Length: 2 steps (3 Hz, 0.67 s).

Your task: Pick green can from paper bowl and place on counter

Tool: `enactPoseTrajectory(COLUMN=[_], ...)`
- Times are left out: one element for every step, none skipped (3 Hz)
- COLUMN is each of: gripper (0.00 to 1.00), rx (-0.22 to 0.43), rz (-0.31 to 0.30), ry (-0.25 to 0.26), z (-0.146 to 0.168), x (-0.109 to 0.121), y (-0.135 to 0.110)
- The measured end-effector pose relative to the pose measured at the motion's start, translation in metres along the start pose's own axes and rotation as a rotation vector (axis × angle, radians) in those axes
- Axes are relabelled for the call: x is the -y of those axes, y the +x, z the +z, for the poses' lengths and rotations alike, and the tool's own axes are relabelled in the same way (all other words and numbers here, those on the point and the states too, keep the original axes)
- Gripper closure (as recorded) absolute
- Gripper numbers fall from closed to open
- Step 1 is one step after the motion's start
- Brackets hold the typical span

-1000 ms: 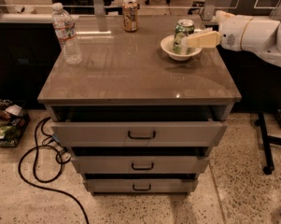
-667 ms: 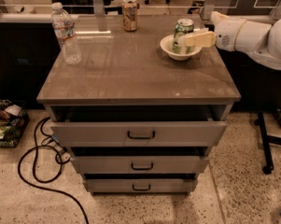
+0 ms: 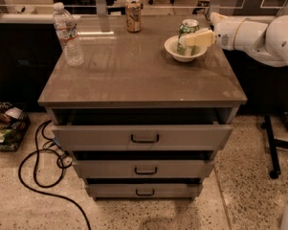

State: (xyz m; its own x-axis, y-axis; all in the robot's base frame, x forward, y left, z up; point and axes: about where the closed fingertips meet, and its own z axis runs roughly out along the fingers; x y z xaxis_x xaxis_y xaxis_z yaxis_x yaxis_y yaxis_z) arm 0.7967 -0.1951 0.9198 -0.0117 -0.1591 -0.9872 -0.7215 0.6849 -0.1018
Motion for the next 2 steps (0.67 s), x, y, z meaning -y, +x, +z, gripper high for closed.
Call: enactPoseTrajectory(gripper=[0.00, 0.15], rx=[-0.007, 0.010], rz=[0.029, 0.092], ry=[-0.018, -0.030], z=[0.013, 0.025], x=[0.000, -0.005], y=[0.011, 0.020])
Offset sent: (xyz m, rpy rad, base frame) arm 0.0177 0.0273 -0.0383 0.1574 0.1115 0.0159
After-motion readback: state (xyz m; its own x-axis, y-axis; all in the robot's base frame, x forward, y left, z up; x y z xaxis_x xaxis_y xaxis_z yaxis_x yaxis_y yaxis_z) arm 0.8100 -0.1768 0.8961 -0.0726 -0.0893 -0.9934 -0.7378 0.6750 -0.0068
